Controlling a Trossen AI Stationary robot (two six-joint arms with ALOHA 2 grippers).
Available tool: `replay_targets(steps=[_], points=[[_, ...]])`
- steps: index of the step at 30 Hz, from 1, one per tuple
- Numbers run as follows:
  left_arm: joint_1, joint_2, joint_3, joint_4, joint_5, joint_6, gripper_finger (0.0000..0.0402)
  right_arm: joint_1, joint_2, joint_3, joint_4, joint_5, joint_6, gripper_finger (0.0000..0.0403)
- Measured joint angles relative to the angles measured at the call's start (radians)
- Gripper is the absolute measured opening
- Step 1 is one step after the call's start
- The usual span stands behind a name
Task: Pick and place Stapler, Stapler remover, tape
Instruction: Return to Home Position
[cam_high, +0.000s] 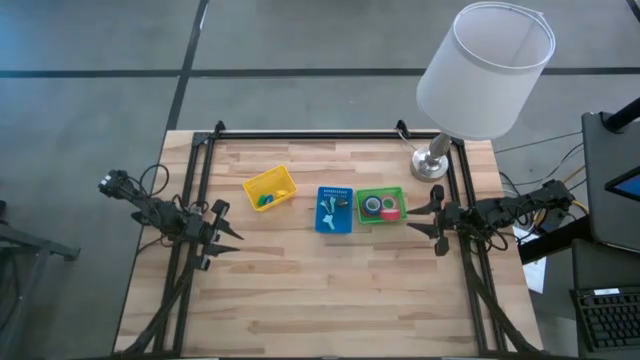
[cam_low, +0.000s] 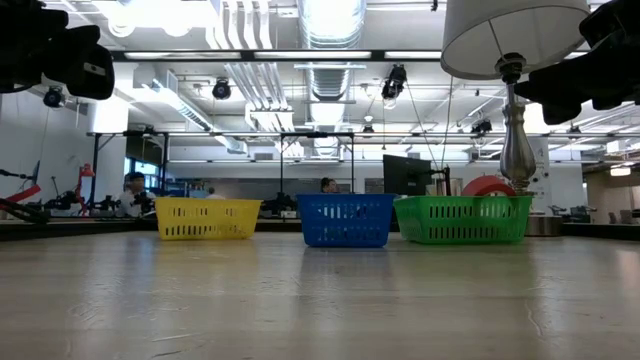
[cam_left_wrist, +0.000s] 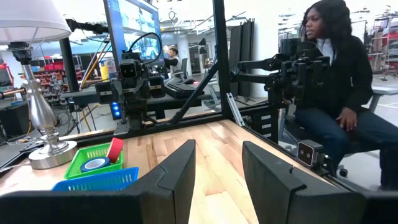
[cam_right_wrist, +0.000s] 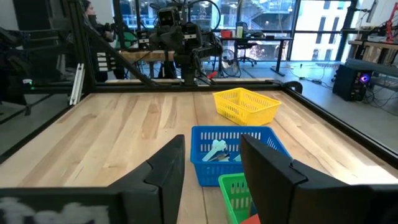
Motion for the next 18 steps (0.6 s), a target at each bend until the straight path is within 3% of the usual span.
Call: replay_targets(steps=[18], points=[[0.000, 0.000, 0.000, 0.000, 0.000, 0.000, 0.0136, 0.000, 0.000, 0.000, 0.000, 0.000, 0.001, 0.0139]])
